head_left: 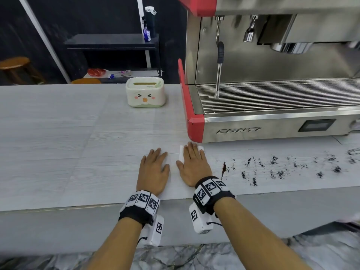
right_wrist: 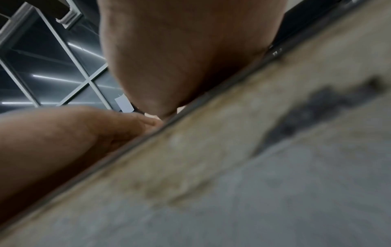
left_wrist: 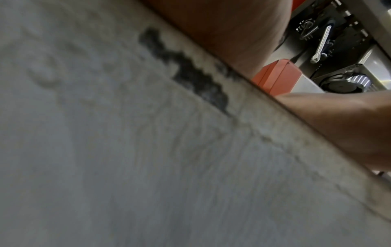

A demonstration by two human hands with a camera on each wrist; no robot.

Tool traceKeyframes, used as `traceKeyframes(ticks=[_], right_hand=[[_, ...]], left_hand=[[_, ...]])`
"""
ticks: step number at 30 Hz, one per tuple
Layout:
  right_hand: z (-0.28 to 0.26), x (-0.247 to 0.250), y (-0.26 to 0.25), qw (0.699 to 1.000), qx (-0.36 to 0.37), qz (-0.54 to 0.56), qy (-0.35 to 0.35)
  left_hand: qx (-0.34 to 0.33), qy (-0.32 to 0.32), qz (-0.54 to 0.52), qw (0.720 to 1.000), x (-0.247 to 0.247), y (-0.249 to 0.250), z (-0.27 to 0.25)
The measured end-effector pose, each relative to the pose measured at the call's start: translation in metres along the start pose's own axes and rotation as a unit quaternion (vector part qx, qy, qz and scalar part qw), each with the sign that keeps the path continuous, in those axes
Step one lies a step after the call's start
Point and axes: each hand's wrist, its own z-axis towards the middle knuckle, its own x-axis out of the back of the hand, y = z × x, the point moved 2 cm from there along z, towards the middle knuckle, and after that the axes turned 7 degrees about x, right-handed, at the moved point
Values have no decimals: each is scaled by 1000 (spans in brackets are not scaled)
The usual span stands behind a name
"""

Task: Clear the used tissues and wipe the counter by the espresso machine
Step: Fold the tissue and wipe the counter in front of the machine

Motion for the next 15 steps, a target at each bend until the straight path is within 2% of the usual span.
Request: traceKeyframes(ticks=[8, 12, 15], right_hand=[[-17, 5, 50, 999, -34, -5, 10], [-25, 16, 61, 998, -54, 34, 8], [-34, 25, 54, 997, -24, 72, 30]], left_hand=[[3, 4, 7, 1000, 1, 1, -1], [8, 4, -7, 1000, 2, 2, -2], [13, 6, -11, 1000, 1, 1, -1]])
